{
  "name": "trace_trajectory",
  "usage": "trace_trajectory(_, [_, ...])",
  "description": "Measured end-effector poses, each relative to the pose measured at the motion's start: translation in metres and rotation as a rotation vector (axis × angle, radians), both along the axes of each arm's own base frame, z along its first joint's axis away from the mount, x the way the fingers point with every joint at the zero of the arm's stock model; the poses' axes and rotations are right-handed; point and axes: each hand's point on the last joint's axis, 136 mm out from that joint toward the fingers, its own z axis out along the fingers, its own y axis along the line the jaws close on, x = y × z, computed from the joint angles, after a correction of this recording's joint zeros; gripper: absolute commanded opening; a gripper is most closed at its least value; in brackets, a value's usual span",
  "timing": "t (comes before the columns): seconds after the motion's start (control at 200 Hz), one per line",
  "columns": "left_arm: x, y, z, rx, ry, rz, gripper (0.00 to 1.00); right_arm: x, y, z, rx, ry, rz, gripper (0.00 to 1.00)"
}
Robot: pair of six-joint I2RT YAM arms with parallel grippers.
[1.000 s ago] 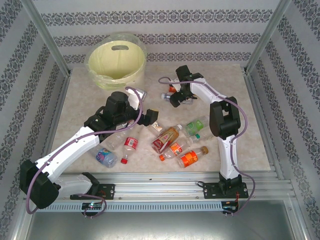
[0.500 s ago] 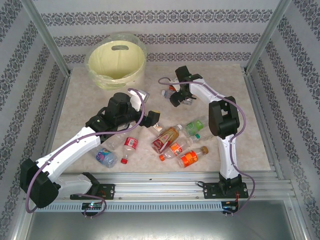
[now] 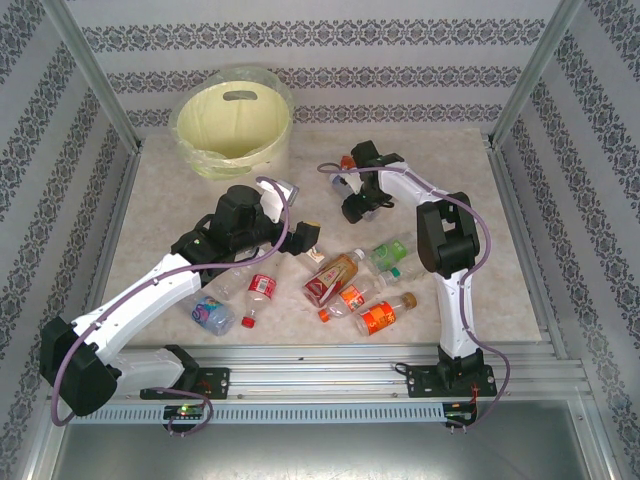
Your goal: Put the plastic bottles in the bin
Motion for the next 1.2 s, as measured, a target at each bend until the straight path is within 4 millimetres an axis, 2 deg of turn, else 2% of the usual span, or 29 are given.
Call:
trace_trajectory(0.22, [0.000,0.000,-0.001,0.003,0.001,-0.001,1.00,0.000,0.001,0.000,0.010,0.001,-0.029,0.58])
trace_trajectory(0.34, [0.000,0.000,-0.001,0.003,0.002,-0.001,1.00,0.001,0.002,0.001,0.018,-0.003,-0.038,0.46])
trace_trajectory(0.53, [-0.001,0.001,-0.001,0.007,0.008,-0.001,1.00,-0.015,0.005,0.010,0.081,0.012,-0.076,0.45])
trace_trajectory(0.659, [-0.002,0.002,0.005,-0.001,0.026,0.012,1.00,-0.034,0.009,0.036,0.178,-0.015,-0.123,0.46])
trace_trajectory(0.839, [-0.003,0.000,0.020,-0.070,0.079,0.050,1.00,-0.057,0.014,0.096,0.365,-0.118,-0.191,0.47])
trace_trajectory(0.909, [-0.002,-0.001,0.024,-0.102,0.113,0.072,1.00,-0.066,0.018,0.112,0.432,-0.144,-0.204,0.47])
trace_trajectory(1.034, [0.003,-0.005,0.026,-0.166,0.177,0.110,1.00,-0.083,0.024,0.125,0.534,-0.151,-0.221,0.47])
trace_trajectory(1.204, [0.008,-0.017,0.013,-0.229,0.293,0.138,1.00,-0.114,0.034,0.133,0.650,-0.123,-0.226,0.47])
